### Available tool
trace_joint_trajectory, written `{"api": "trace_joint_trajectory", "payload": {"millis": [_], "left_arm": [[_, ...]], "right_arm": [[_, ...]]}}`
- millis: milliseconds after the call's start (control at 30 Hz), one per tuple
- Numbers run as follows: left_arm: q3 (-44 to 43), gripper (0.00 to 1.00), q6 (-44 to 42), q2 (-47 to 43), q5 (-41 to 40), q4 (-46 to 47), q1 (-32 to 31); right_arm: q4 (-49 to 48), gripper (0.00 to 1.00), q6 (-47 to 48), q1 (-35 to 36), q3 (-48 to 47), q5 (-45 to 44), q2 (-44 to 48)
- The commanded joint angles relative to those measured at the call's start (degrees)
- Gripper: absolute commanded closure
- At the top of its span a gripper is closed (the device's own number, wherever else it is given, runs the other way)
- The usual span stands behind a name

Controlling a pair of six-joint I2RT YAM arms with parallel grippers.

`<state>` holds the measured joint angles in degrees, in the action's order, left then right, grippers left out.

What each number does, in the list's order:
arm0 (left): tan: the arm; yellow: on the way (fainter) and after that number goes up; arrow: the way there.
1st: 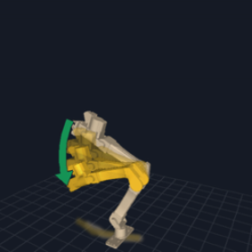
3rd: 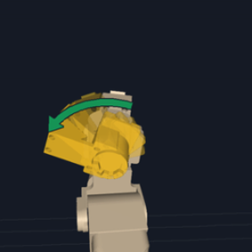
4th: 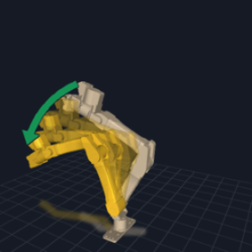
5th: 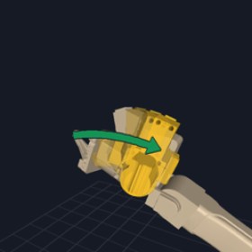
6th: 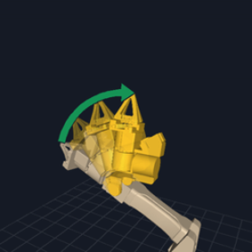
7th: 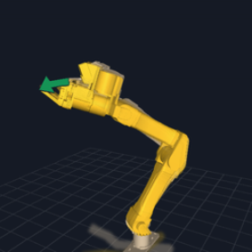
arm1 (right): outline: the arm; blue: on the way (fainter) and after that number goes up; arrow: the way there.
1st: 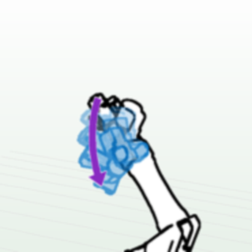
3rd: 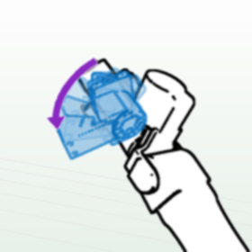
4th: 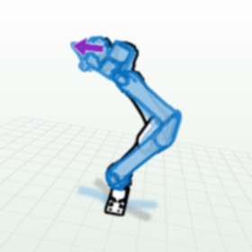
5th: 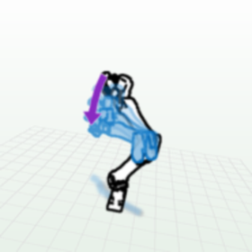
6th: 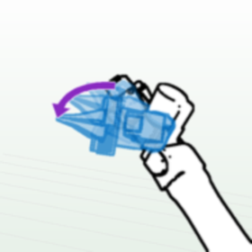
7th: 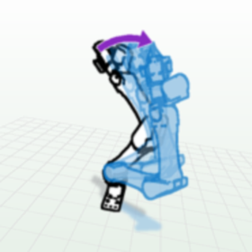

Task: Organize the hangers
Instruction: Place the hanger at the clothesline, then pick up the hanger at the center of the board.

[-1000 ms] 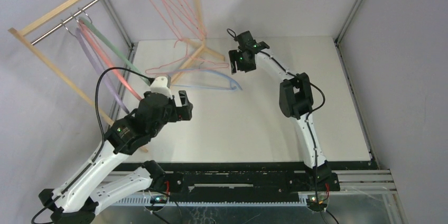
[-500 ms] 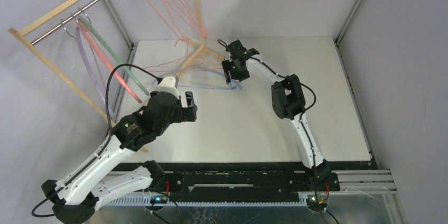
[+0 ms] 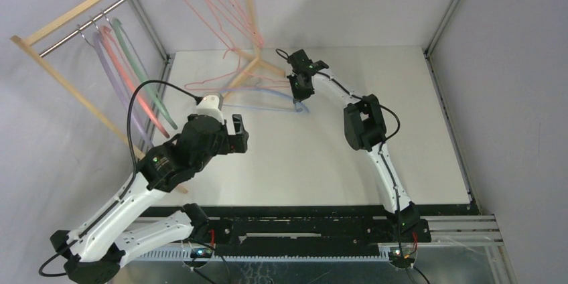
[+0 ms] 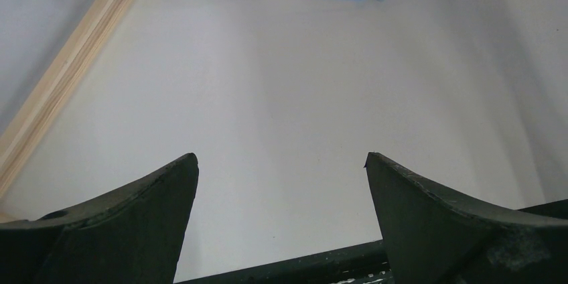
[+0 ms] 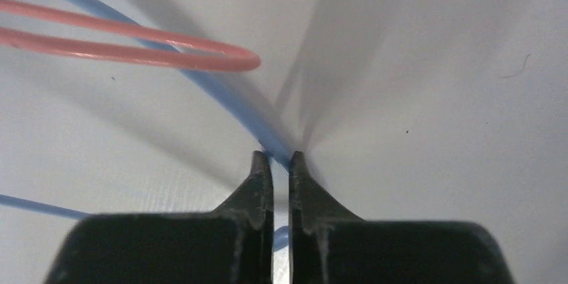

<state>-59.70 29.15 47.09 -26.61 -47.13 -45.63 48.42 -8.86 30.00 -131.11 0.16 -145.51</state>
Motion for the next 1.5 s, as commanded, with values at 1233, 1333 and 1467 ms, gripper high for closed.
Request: {"api": "trace_joint_trajectory", "payload": {"millis": [1233, 1333, 1467], "left_arm": [[-10.8, 0.00, 7.0, 42.7, 14.5, 22.7, 12.4], [-7.1, 0.00, 14.5, 42.7, 15.4, 25.4, 15.6], [-0.4, 0.00, 23.6, 40.7, 13.9, 29.6, 19.6]], "right_arm": [[-3.1, 0.69, -1.8, -9.7, 40.1, 6.2, 40.1], [-3.4, 0.69, -1.8, -10.8, 40.4, 7.7, 40.2], [-4.4, 0.70, -2.5, -12.4, 41.7, 10.0, 40.2]]}}
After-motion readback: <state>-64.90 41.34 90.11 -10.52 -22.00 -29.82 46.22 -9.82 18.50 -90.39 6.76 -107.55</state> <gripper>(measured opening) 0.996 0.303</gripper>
